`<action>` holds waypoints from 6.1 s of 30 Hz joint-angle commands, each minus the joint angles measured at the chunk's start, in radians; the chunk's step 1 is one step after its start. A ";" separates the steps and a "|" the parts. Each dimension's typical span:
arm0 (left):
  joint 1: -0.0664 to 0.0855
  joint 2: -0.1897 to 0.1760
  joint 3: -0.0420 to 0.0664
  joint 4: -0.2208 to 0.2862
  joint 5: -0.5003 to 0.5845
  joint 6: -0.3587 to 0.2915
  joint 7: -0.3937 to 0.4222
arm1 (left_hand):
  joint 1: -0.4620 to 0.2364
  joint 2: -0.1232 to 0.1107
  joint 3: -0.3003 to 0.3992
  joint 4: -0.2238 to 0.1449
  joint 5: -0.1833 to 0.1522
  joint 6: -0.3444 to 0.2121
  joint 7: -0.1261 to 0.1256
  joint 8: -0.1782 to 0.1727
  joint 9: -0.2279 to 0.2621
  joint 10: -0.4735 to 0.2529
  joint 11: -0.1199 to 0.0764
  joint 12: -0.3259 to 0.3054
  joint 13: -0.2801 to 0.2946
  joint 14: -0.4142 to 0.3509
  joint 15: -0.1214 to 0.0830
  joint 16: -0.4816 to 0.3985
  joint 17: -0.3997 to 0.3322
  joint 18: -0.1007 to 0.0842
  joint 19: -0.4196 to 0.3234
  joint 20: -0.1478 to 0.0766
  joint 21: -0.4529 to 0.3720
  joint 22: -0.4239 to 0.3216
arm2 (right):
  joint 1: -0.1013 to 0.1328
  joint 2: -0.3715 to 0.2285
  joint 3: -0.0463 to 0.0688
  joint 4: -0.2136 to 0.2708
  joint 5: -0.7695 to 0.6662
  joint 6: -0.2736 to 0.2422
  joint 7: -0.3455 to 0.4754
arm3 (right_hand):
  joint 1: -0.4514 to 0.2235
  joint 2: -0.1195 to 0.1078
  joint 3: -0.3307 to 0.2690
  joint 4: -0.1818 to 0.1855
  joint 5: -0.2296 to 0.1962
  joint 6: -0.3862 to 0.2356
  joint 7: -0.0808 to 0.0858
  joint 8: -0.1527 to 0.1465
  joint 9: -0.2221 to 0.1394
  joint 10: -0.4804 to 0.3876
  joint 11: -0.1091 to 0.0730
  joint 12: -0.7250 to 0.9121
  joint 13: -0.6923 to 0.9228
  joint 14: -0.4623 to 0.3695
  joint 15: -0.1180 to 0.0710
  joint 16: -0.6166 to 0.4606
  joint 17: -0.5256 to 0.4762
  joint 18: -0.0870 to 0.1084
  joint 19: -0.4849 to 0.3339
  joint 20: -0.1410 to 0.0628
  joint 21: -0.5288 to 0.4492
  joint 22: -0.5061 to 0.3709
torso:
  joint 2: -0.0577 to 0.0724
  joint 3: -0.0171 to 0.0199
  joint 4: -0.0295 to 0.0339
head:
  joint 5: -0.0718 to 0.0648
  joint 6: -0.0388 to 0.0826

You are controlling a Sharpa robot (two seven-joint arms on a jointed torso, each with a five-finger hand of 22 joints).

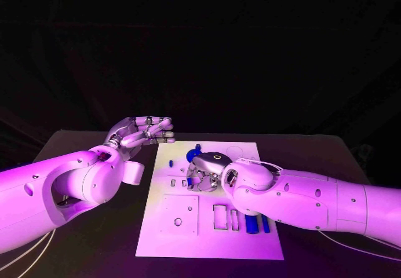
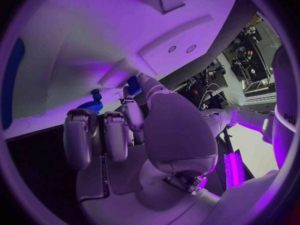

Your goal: Assemble the parts on the task board

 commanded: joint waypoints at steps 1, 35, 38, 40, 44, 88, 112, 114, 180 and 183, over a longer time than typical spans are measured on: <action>0.000 0.001 0.001 0.001 -0.004 0.017 0.003 | 0.011 -0.001 0.000 -0.004 -0.003 -0.002 0.005 -0.006 -0.001 -0.001 0.001 -0.003 -0.001 0.001 0.006 -0.006 0.001 0.012 -0.004 0.000 0.006 0.002 | 0.000 0.001 0.000 0.000 -0.014 0.015 -0.004 | -0.013 0.001 -0.008 0.000 0.000 -0.010 0.004 -0.006 -0.002 -0.009 0.002 -0.011 -0.008 0.077 0.009 -0.005 0.152 -0.012 0.016 0.006 -0.007 0.171 | 0.000 0.0001 -0.0006 | 0.000 0.001; 0.001 0.035 0.000 -0.107 -0.389 0.298 -0.331 | -0.060 0.002 -0.036 0.065 -0.006 0.115 -0.065 0.027 0.019 0.264 -0.097 0.108 0.066 0.367 -0.115 0.192 0.165 0.015 0.228 -0.118 0.195 0.087 | 0.061 -0.201 0.013 0.136 0.580 -0.122 0.351 | 0.099 0.063 -0.219 0.059 -0.046 -0.099 0.045 -0.013 -0.031 -0.374 0.048 -0.407 -0.329 -0.161 0.055 -0.421 -0.375 0.133 -0.460 0.054 -0.718 -0.285 | -0.024 0.0002 0.0014 | 0.014 -0.013; 0.004 0.049 0.000 -0.136 -0.468 0.377 -0.428 | -0.097 0.014 -0.054 0.069 -0.005 0.138 -0.081 0.032 0.026 0.312 -0.119 0.155 0.109 0.418 -0.136 0.263 0.245 0.013 0.273 -0.153 0.256 0.120 | 0.081 -0.246 0.014 0.153 0.687 -0.119 0.372 | 0.137 0.101 -0.188 0.059 -0.073 -0.062 0.031 0.013 -0.028 -0.383 0.021 -0.543 -0.462 -0.306 0.048 -0.713 -0.638 0.143 -0.516 0.048 -0.834 -0.359 | -0.031 0.0003 -0.0001 | 0.017 -0.017; 0.013 0.060 -0.003 -0.156 -0.517 0.417 -0.485 | -0.120 0.024 -0.065 0.068 -0.005 0.150 -0.092 0.037 0.032 0.331 -0.130 0.194 0.145 0.477 -0.152 0.503 0.487 0.013 0.306 -0.171 0.305 0.148 | 0.094 -0.270 0.014 0.159 0.730 -0.125 0.385 | 0.170 0.108 -0.151 0.068 -0.085 -0.051 0.037 0.008 -0.034 -0.287 0.031 -0.690 -0.631 -0.313 0.059 -0.870 -0.722 0.142 -0.545 0.056 -0.929 -0.429 | -0.035 0.0014 -0.0036 | 0.021 -0.021; 0.041 0.095 -0.014 -0.197 -0.626 0.440 -0.598 | -0.106 0.039 -0.067 0.067 -0.003 0.122 -0.082 0.046 0.051 0.222 -0.126 0.341 0.312 0.427 -0.147 0.877 0.892 -0.009 0.307 -0.184 0.507 0.339 | 0.109 -0.310 0.014 0.165 0.792 -0.143 0.407 | 0.200 0.075 -0.096 0.090 -0.083 -0.021 0.044 -0.016 -0.050 -0.212 0.047 -0.921 -0.898 -0.289 0.091 -1.146 -0.881 0.141 -0.530 0.094 -1.066 -0.555 | -0.042 0.0031 -0.0096 | 0.033 -0.024; 0.070 0.418 -0.031 -0.429 -0.994 0.654 -0.975 | -0.303 0.073 -0.232 0.071 -0.004 0.090 -0.155 0.323 0.372 0.344 -0.185 1.103 1.079 0.531 -0.199 1.336 1.361 -0.116 0.572 -0.223 1.055 1.140 | 0.118 -0.369 0.013 0.150 0.865 -0.228 0.393 | 0.068 0.039 -0.133 0.127 -0.041 -0.018 0.062 -0.059 -0.079 -0.125 0.077 -1.067 -1.096 -0.165 0.102 -1.384 -1.014 0.135 -0.418 0.100 -1.193 -0.721 | -0.045 0.0071 -0.0068 | 0.058 -0.051; 0.062 0.457 -0.035 -0.449 -0.988 0.695 -0.974 | -0.293 0.077 -0.233 0.070 -0.003 0.078 -0.153 0.323 0.386 0.328 -0.183 1.083 1.061 0.531 -0.197 1.335 1.361 -0.116 0.569 -0.222 1.056 1.140 | 0.117 -0.361 0.013 0.141 0.868 -0.226 0.387 | 0.063 0.046 -0.154 0.121 -0.027 -0.027 0.066 -0.057 -0.080 -0.139 0.081 -1.063 -1.096 -0.179 0.108 -1.397 -1.015 0.135 -0.428 0.107 -1.207 -0.734 | -0.044 0.0083 -0.0083 | 0.058 -0.054; 0.062 0.457 -0.035 -0.447 -0.988 0.695 -0.976 | -0.292 0.078 -0.233 0.069 -0.003 0.078 -0.153 0.323 0.387 0.328 -0.183 1.084 1.062 0.531 -0.197 1.335 1.361 -0.116 0.569 -0.222 1.056 1.141 | 0.117 -0.360 0.013 0.139 0.868 -0.227 0.386 | 0.064 0.049 -0.158 0.118 -0.025 -0.028 0.066 -0.056 -0.080 -0.143 0.083 -1.062 -1.096 -0.185 0.110 -1.401 -1.016 0.134 -0.434 0.109 -1.212 -0.738 | -0.045 0.0085 -0.0086 | 0.058 -0.054; 0.057 0.408 -0.034 -0.394 -0.827 0.622 -0.970 | -0.115 -0.143 0.627 -0.041 0.000 0.017 -0.150 0.345 0.585 0.330 -0.185 1.034 1.052 0.530 -0.198 1.336 1.360 -0.117 0.562 -0.218 1.066 1.164 | 0.112 -0.350 0.011 0.111 0.876 -0.232 0.384 | 0.056 0.056 -0.194 0.110 0.054 -0.032 0.068 -0.053 -0.080 -0.152 0.084 -1.051 -1.096 -0.189 0.112 -1.410 -1.013 0.137 -0.438 0.114 -1.223 -0.754 | -0.044 0.0090 -0.0050 | 0.059 -0.060; 0.057 0.394 -0.034 -0.381 -0.799 0.595 -0.966 | -0.127 -0.146 0.648 -0.056 0.000 0.017 -0.150 0.349 0.594 0.332 -0.186 1.035 1.053 0.530 -0.198 1.336 1.360 -0.117 0.563 -0.218 1.067 1.165 | 0.112 -0.350 0.011 0.110 0.877 -0.233 0.385 | 0.056 0.057 -0.194 0.110 0.056 -0.032 0.068 -0.053 -0.080 -0.152 0.084 -1.051 -1.096 -0.189 0.112 -1.410 -1.013 0.137 -0.438 0.114 -1.224 -0.755 | -0.044 0.0088 -0.0058 | 0.062 -0.058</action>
